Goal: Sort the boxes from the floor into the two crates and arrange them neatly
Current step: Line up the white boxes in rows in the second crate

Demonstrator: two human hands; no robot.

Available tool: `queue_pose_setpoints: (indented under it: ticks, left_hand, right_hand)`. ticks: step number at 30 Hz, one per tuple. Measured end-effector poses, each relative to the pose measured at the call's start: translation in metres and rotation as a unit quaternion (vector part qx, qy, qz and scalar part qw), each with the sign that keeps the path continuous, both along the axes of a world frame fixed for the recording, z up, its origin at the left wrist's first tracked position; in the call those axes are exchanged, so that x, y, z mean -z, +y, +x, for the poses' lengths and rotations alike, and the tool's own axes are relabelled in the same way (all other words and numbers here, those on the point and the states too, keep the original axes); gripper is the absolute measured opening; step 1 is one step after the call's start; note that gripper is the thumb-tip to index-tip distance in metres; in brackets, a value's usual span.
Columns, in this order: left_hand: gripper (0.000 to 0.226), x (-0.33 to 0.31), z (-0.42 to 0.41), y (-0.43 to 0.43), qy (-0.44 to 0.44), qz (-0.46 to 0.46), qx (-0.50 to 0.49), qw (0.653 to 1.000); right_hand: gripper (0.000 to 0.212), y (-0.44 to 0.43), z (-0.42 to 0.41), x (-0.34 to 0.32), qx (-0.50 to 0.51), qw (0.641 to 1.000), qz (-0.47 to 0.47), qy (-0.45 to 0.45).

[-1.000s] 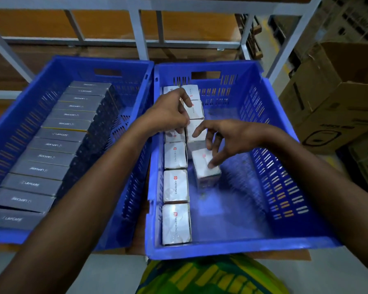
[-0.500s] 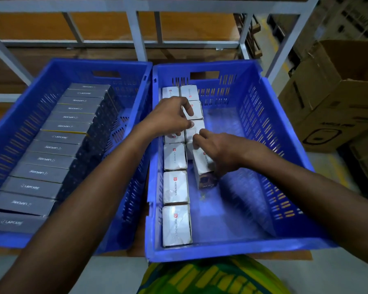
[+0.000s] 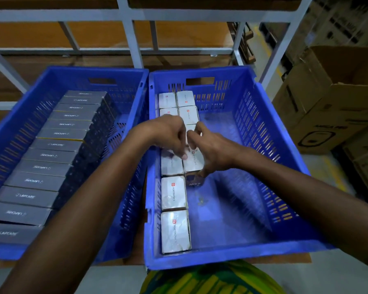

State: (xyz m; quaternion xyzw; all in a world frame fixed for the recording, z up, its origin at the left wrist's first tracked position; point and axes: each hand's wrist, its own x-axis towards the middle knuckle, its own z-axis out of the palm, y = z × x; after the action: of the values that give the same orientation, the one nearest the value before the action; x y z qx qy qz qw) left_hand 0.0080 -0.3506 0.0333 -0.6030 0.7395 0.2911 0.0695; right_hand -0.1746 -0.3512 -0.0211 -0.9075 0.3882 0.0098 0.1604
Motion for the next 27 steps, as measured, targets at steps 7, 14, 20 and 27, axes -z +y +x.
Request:
queue_pose_setpoints:
  ticks: [7,14,20,27]
  left_hand:
    - [0.056,0.025,-0.028,0.01,-0.147,-0.053,0.021,0.988]
    - [0.122,0.033,-0.028,-0.001,-0.149,-0.039,0.007,0.988]
    - [0.123,0.035,-0.025,-0.007,-0.11,0.022,0.005,0.994]
    - [0.124,0.038,-0.025,-0.008,-0.123,0.009,0.014,0.992]
  right_hand:
    - [0.088,0.0,-0.003,0.025,0.11,0.987,0.086,-0.074]
    - [0.058,-0.025,-0.026,-0.012,0.19,0.829,0.468,-0.242]
    - [0.073,-0.041,0.007,0.021,0.401,0.801,0.264,-0.358]
    - [0.065,-0.033,0.043,0.063,0.37,0.651,0.457,-0.481]
